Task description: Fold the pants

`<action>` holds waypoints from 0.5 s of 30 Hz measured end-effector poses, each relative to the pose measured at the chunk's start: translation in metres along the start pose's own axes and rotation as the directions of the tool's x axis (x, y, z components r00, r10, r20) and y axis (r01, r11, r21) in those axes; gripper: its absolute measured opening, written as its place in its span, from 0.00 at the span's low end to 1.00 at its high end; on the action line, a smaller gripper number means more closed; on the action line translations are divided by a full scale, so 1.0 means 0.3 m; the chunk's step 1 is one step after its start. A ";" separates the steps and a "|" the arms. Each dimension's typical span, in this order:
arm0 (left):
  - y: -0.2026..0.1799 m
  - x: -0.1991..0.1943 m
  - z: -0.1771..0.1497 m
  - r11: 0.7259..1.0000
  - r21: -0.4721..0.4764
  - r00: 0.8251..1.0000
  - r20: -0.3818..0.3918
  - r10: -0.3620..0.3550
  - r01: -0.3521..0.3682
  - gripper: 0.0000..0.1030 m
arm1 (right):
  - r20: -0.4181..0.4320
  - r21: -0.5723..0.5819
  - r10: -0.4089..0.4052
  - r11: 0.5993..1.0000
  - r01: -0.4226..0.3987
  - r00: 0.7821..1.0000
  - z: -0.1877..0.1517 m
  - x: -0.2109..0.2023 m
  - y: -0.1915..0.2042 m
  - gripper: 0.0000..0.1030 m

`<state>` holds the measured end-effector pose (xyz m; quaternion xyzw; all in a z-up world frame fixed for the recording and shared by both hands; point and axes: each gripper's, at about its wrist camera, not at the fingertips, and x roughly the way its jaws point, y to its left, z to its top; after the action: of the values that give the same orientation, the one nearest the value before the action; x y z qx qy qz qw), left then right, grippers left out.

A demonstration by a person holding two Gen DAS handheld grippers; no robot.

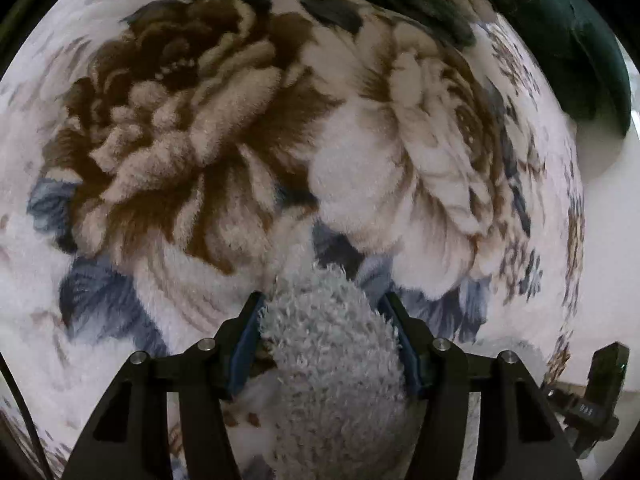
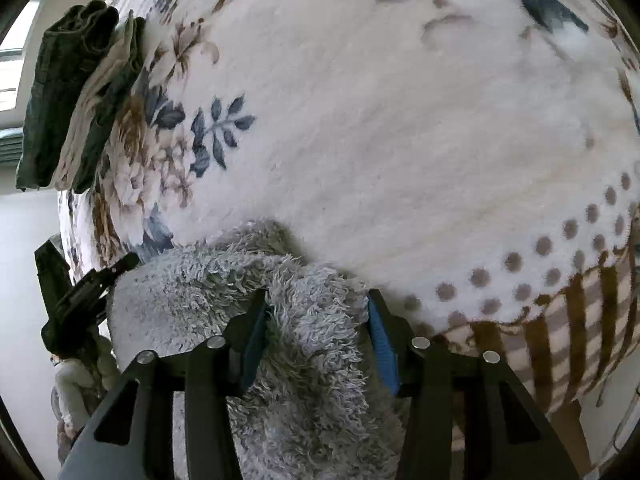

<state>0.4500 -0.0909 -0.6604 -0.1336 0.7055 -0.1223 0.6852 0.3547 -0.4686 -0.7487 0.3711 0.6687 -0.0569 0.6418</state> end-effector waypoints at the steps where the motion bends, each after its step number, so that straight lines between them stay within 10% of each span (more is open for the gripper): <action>1: 0.002 -0.017 0.001 1.000 -0.011 1.000 0.001 -0.014 0.014 0.56 | -0.011 0.007 0.009 1.000 -0.009 1.000 0.004 -0.007 0.001 0.59; 4: 0.004 -0.135 -0.015 0.995 -0.042 0.995 0.046 -0.084 0.086 0.63 | -0.003 0.013 0.095 0.995 -0.095 0.995 -0.017 -0.079 -0.013 0.85; 7: 0.005 -0.319 -0.104 0.979 -0.002 0.962 0.186 -0.200 0.204 1.00 | 0.123 -0.082 0.132 0.989 -0.123 0.984 -0.096 -0.204 -0.019 0.89; 11: 0.036 -0.405 -0.253 0.957 0.018 0.932 0.221 -0.286 0.290 1.00 | 0.133 -0.076 0.190 0.980 -0.181 0.973 -0.243 -0.228 -0.084 0.92; 15: 0.060 -0.286 -0.369 0.963 -0.044 0.959 0.121 -0.258 0.265 1.00 | 0.031 0.020 0.178 0.984 -0.179 0.984 -0.345 -0.104 -0.166 0.92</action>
<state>0.3411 -0.0446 -0.5832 -0.2529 0.6446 -0.1827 0.6979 0.2389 -0.4605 -0.7229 0.4358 0.6226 -0.0122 0.6498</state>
